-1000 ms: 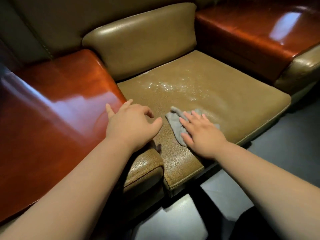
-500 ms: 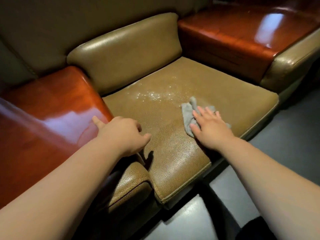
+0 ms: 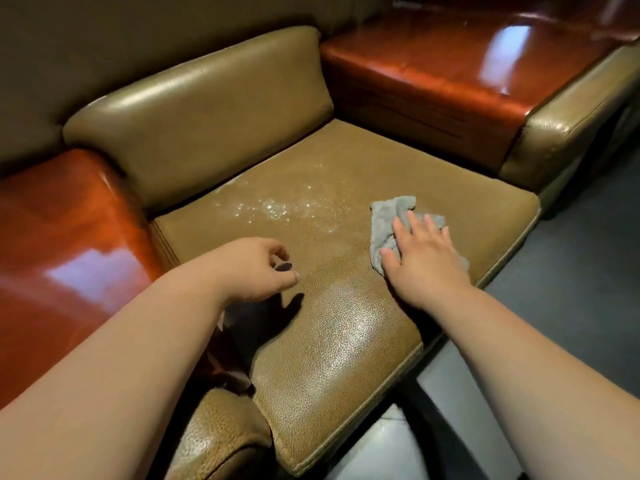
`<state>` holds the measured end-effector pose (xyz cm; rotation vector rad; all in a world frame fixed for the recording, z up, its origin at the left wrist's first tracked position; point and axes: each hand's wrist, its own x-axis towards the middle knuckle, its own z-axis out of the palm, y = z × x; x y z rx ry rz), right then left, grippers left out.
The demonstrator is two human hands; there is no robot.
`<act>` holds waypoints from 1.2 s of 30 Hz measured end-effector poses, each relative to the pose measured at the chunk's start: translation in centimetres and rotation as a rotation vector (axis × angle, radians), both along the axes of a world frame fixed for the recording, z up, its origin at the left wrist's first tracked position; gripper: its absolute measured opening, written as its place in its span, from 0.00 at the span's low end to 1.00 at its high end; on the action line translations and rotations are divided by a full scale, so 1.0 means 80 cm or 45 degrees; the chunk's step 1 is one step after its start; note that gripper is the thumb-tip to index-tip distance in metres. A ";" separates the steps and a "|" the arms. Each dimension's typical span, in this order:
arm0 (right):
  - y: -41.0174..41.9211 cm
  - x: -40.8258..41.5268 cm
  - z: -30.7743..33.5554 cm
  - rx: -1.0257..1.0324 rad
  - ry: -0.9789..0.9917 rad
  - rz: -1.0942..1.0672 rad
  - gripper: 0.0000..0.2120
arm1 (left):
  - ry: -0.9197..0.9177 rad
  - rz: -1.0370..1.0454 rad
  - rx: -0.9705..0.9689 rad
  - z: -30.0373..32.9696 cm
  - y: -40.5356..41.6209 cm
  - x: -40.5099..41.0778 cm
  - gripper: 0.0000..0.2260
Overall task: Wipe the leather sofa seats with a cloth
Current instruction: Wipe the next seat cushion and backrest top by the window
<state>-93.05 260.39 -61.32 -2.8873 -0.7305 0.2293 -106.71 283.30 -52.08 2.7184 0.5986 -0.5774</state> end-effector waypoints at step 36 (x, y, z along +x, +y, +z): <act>0.021 -0.028 0.003 0.074 0.049 0.515 0.34 | 0.256 -0.264 0.472 -0.014 -0.027 0.017 0.28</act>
